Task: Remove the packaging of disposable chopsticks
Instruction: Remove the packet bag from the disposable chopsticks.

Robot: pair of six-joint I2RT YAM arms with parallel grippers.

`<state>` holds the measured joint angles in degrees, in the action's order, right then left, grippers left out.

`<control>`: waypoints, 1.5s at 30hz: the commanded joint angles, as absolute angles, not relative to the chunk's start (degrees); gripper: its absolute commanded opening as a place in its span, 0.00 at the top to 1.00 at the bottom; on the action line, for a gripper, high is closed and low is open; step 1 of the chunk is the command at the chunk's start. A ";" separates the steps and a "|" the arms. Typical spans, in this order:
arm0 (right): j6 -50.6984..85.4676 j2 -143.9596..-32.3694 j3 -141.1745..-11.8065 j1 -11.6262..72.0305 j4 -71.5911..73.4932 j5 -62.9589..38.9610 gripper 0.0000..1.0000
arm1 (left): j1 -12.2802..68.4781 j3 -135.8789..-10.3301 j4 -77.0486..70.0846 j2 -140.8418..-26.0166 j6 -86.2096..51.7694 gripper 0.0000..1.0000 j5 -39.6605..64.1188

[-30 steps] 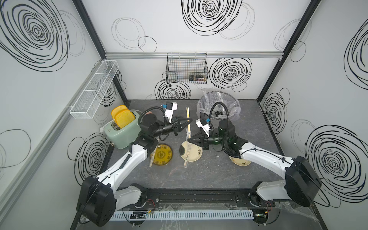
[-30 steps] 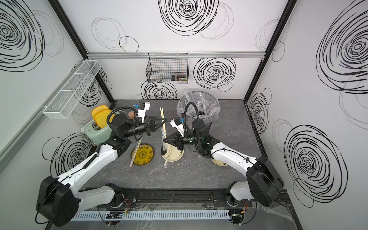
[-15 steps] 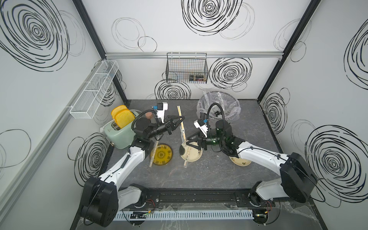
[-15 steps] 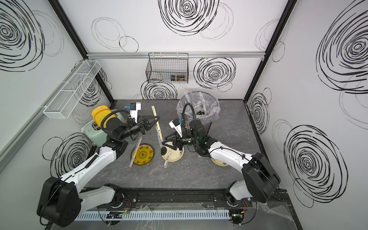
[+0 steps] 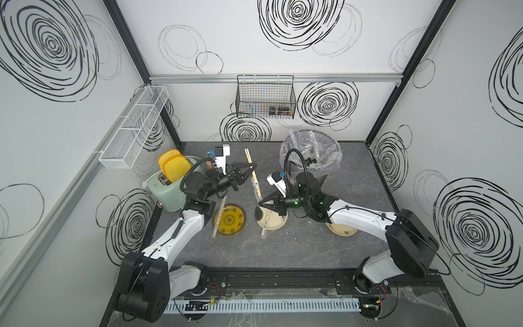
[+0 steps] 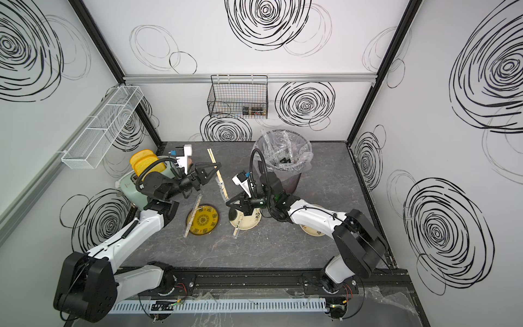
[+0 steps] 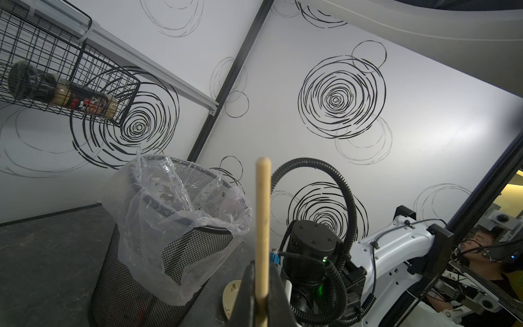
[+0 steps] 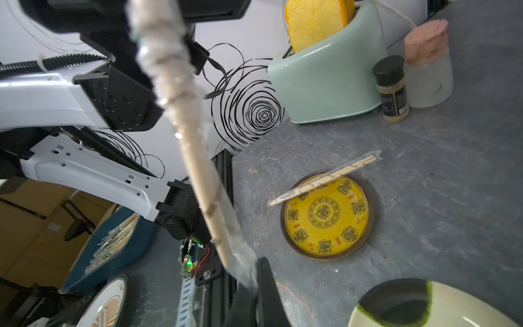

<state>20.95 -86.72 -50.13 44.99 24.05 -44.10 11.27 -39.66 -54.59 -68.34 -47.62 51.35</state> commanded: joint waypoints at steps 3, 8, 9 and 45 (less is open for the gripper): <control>18.97 -85.13 -48.21 45.86 22.56 -42.08 1.00 | 10.36 -39.63 -58.27 -67.41 -48.69 1.00 52.47; 18.29 -82.69 -44.30 46.49 21.41 -40.55 1.00 | 9.88 -39.64 -58.39 -67.25 -48.79 1.00 52.56; 18.30 -82.33 -43.67 46.51 21.28 -40.38 1.00 | 9.77 -39.64 -58.36 -67.16 -48.78 1.00 52.47; 16.17 -81.06 -47.69 47.11 18.89 -39.78 0.99 | 10.72 -39.90 -57.64 -67.68 -48.08 1.00 53.17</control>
